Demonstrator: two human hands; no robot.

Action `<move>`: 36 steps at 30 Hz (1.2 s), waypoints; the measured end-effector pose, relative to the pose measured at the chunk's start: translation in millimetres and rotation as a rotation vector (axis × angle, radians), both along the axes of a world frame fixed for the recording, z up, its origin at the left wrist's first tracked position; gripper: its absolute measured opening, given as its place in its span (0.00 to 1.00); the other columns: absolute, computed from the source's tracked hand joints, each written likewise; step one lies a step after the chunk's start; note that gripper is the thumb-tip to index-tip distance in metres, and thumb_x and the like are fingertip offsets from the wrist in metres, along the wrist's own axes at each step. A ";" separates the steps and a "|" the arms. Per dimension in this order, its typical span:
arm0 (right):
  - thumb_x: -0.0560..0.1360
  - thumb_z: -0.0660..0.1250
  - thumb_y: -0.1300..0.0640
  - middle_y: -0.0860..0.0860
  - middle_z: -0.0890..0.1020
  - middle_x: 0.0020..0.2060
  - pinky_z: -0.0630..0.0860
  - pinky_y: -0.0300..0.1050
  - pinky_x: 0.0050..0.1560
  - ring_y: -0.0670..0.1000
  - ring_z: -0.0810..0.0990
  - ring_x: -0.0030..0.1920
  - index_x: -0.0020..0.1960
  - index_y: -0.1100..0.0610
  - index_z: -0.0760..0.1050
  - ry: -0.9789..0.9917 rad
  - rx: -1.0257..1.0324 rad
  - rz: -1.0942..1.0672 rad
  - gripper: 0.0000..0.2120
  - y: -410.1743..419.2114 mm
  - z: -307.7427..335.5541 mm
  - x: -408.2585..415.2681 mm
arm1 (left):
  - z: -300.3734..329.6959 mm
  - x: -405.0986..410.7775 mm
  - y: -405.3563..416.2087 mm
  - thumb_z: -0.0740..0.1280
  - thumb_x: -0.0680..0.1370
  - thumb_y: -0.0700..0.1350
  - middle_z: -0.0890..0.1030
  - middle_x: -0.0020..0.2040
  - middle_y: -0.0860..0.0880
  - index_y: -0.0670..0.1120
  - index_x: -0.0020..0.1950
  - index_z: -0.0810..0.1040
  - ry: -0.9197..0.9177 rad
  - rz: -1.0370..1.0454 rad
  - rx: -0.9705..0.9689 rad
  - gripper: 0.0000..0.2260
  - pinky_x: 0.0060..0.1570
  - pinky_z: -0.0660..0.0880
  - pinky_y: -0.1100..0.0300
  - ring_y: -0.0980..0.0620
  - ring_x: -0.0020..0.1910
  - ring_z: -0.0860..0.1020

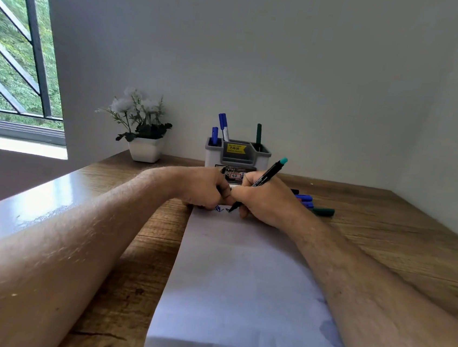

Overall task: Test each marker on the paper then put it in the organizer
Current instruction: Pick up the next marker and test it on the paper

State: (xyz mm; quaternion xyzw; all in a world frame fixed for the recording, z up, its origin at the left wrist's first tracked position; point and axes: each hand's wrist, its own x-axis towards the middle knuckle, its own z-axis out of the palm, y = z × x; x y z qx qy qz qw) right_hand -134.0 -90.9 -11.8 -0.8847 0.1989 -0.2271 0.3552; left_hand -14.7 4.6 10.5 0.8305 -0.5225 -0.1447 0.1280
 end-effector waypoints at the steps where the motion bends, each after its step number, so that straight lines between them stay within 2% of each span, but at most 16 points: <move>1: 0.73 0.68 0.55 0.50 0.82 0.27 0.72 0.40 0.33 0.42 0.77 0.27 0.34 0.54 0.72 0.001 0.008 -0.004 0.10 -0.1 0.1 0.2 | 0.1 -0.3 0.0 0.62 0.74 0.31 0.76 0.38 0.51 0.54 0.40 0.76 0.003 0.004 -0.002 0.17 0.34 0.69 0.62 0.54 0.37 0.73; 7: 0.73 0.68 0.54 0.51 0.82 0.29 0.72 0.40 0.31 0.44 0.76 0.27 0.37 0.55 0.72 0.001 0.007 -0.044 0.08 -0.9 0.6 0.3 | 1.4 -2.6 0.6 0.62 0.74 0.30 0.75 0.38 0.51 0.53 0.39 0.75 0.019 0.011 0.000 0.17 0.34 0.68 0.63 0.55 0.37 0.73; 9: 0.74 0.67 0.54 0.50 0.82 0.29 0.70 0.40 0.31 0.41 0.74 0.24 0.37 0.55 0.72 0.004 0.024 -0.038 0.08 -2.1 0.9 0.2 | 1.1 -1.8 1.0 0.62 0.74 0.30 0.76 0.39 0.52 0.53 0.40 0.76 0.035 0.013 0.002 0.17 0.34 0.69 0.63 0.55 0.38 0.73; 12: 0.74 0.65 0.56 0.51 0.80 0.26 0.65 0.41 0.29 0.41 0.69 0.18 0.33 0.54 0.69 -0.090 0.146 -0.024 0.12 -5.3 2.4 0.3 | 1.5 -1.5 4.1 0.63 0.74 0.32 0.78 0.41 0.52 0.52 0.43 0.79 0.077 0.014 -0.030 0.15 0.36 0.69 0.63 0.54 0.40 0.75; 14: 0.74 0.65 0.57 0.52 0.78 0.25 0.63 0.41 0.28 0.41 0.68 0.18 0.32 0.54 0.68 -0.190 0.220 -0.030 0.13 -7.0 5.9 -1.0 | 3.7 -2.1 6.6 0.63 0.76 0.35 0.80 0.44 0.46 0.50 0.46 0.80 0.119 0.033 -0.125 0.11 0.41 0.73 0.58 0.50 0.43 0.77; 15: 0.74 0.65 0.58 0.52 0.77 0.25 0.63 0.40 0.28 0.41 0.68 0.18 0.32 0.54 0.68 -0.231 0.245 -0.034 0.13 -7.3 8.2 -2.1 | 5.5 -1.8 8.0 0.62 0.77 0.37 0.79 0.43 0.47 0.49 0.47 0.80 0.172 0.059 -0.205 0.09 0.47 0.76 0.53 0.48 0.46 0.79; 16: 0.75 0.65 0.58 0.53 0.77 0.25 0.63 0.40 0.27 0.41 0.67 0.18 0.32 0.54 0.68 -0.262 0.266 -0.036 0.13 -7.6 10.3 -3.2 | 7.2 -1.0 9.1 0.60 0.79 0.37 0.77 0.49 0.37 0.47 0.47 0.79 0.262 0.093 -0.307 0.09 0.50 0.76 0.48 0.46 0.50 0.78; 17: 0.75 0.65 0.59 0.53 0.76 0.26 0.62 0.40 0.26 0.41 0.67 0.19 0.33 0.54 0.68 -0.288 0.286 -0.035 0.13 -7.8 12.2 -4.2 | 8.4 1.0 9.6 0.57 0.79 0.37 0.77 0.50 0.36 0.46 0.46 0.79 0.385 0.117 -0.420 0.11 0.46 0.76 0.50 0.47 0.42 0.79; 18: 0.76 0.64 0.59 0.53 0.76 0.27 0.62 0.40 0.25 0.42 0.67 0.19 0.34 0.54 0.69 -0.306 0.304 -0.033 0.12 -7.8 13.6 -4.8 | 8.9 3.8 9.2 0.54 0.78 0.37 0.73 0.36 0.39 0.45 0.45 0.78 0.497 0.128 -0.539 0.13 0.36 0.72 0.55 0.48 0.33 0.74; 19: 0.76 0.64 0.59 0.53 0.76 0.27 0.62 0.39 0.24 0.43 0.67 0.20 0.35 0.55 0.70 -0.322 0.326 -0.029 0.11 -7.9 14.5 -5.3 | 9.1 6.6 7.8 0.53 0.77 0.36 0.69 0.32 0.44 0.44 0.44 0.77 0.571 0.138 -0.643 0.14 0.30 0.64 0.59 0.51 0.29 0.67; 20: 0.77 0.64 0.60 0.54 0.76 0.27 0.63 0.39 0.23 0.44 0.68 0.21 0.36 0.55 0.70 -0.340 0.357 -0.018 0.11 -8.0 14.9 -5.8 | 8.8 7.9 6.7 0.52 0.75 0.35 0.68 0.31 0.47 0.43 0.44 0.76 0.627 0.144 -0.725 0.14 0.28 0.61 0.61 0.53 0.28 0.63; 22: 0.77 0.65 0.63 0.55 0.76 0.28 0.64 0.37 0.21 0.46 0.68 0.20 0.38 0.56 0.71 -0.390 0.421 0.011 0.10 -7.5 15.4 -6.1 | 7.2 6.8 4.5 0.51 0.74 0.32 0.69 0.32 0.48 0.43 0.44 0.75 0.705 0.166 -0.836 0.14 0.27 0.62 0.63 0.54 0.29 0.64; 25: 0.77 0.67 0.62 0.54 0.78 0.28 0.66 0.37 0.20 0.48 0.71 0.21 0.38 0.55 0.71 -0.443 0.392 -0.003 0.11 -7.6 16.2 -6.6 | 6.2 -0.1 2.3 0.52 0.74 0.30 0.72 0.37 0.47 0.44 0.45 0.75 0.831 0.214 -0.920 0.15 0.32 0.63 0.61 0.54 0.32 0.66; 29: 0.76 0.70 0.63 0.52 0.78 0.28 0.67 0.38 0.21 0.48 0.72 0.22 0.41 0.56 0.75 -0.524 0.430 -0.003 0.07 -8.7 17.7 -7.1 | 3.7 0.9 -1.4 0.58 0.81 0.32 0.78 0.52 0.42 0.43 0.53 0.79 1.003 0.239 -0.999 0.12 0.35 0.73 0.60 0.50 0.44 0.77; 33: 0.79 0.64 0.61 0.56 0.81 0.33 0.69 0.39 0.24 0.50 0.75 0.25 0.43 0.58 0.77 -0.603 0.511 0.037 0.06 -7.5 17.6 -8.9 | 0.2 4.4 -2.0 0.63 0.81 0.36 0.79 0.54 0.40 0.40 0.55 0.79 1.117 0.288 -1.097 0.07 0.42 0.79 0.60 0.49 0.46 0.79; 36: 0.80 0.61 0.61 0.57 0.83 0.35 0.71 0.40 0.25 0.51 0.77 0.26 0.44 0.58 0.76 -0.597 0.515 0.055 0.07 -6.4 17.7 -9.8 | -0.7 6.6 -1.7 0.64 0.81 0.38 0.80 0.55 0.40 0.39 0.54 0.80 1.183 0.308 -1.112 0.06 0.42 0.81 0.60 0.49 0.46 0.80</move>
